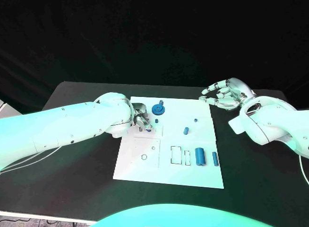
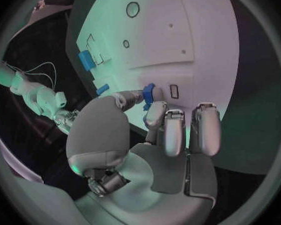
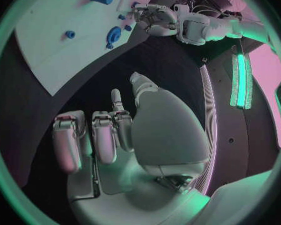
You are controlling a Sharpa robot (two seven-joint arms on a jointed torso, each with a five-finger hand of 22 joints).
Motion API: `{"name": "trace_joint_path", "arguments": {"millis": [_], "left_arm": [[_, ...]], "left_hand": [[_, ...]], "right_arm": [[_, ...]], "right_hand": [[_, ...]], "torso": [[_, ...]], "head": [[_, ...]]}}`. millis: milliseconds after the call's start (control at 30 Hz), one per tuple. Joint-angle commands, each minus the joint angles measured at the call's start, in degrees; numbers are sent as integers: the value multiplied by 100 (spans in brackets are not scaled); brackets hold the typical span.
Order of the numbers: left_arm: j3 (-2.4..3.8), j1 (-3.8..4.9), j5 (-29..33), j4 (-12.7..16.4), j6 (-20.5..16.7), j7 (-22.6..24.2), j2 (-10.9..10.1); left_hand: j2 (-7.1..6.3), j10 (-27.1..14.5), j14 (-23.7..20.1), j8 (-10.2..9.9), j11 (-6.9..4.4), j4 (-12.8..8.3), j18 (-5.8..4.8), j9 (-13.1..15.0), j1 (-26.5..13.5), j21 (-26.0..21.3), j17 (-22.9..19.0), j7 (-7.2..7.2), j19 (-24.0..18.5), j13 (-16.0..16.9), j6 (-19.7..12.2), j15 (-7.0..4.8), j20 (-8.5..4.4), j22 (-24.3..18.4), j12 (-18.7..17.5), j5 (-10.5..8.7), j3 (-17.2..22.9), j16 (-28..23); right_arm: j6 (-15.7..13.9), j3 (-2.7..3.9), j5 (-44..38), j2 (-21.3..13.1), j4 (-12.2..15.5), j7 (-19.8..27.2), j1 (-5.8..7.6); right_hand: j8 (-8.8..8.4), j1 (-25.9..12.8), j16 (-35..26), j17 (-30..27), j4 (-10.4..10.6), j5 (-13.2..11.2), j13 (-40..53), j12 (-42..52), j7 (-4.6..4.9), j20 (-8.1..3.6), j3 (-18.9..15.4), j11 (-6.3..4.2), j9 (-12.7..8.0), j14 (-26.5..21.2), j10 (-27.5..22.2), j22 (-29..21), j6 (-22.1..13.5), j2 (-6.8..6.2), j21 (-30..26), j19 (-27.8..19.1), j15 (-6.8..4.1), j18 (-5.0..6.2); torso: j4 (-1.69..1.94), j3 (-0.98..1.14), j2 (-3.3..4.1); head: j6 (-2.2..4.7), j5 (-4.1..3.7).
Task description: Assemble the parts on the task board
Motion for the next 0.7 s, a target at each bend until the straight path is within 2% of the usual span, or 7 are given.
{"name": "trace_joint_path", "arguments": {"millis": [33, 700], "left_arm": [[-5, -15, -106, 9, 51, 40, 8], [-1, -32, -216, 136, -278, 79, -52]], "left_hand": [[53, 18, 475, 14, -18, -976, -53, 94, -11, 17, 1053, -252, 21, -5, 293, -44, -28, 304, -10, 28, 961, 3], [91, 19, 477, 20, -27, -987, -55, 105, -11, 19, 1061, -260, 27, -12, 292, -50, -31, 312, -19, 16, 987, 7]], "right_arm": [[77, 1, -43, 4, 2, 64, -5], [87, 1, -43, 5, -6, 61, -9]], "right_hand": [[-29, -11, 19, 1509, 4, 19, 1122, -20, 3, 47, 32, 51, -5, 608, 190, 1509, -26, 19, 25, 590, 30, -39], [-28, -17, 19, 1509, 6, 19, 1120, -23, 3, 47, 33, 51, -6, 608, 188, 1509, -25, 21, 25, 590, 30, -39]], "torso": [[-5, 2, -1], [2, -3, -1]], "head": [[3, 5], [-5, -3]]}}
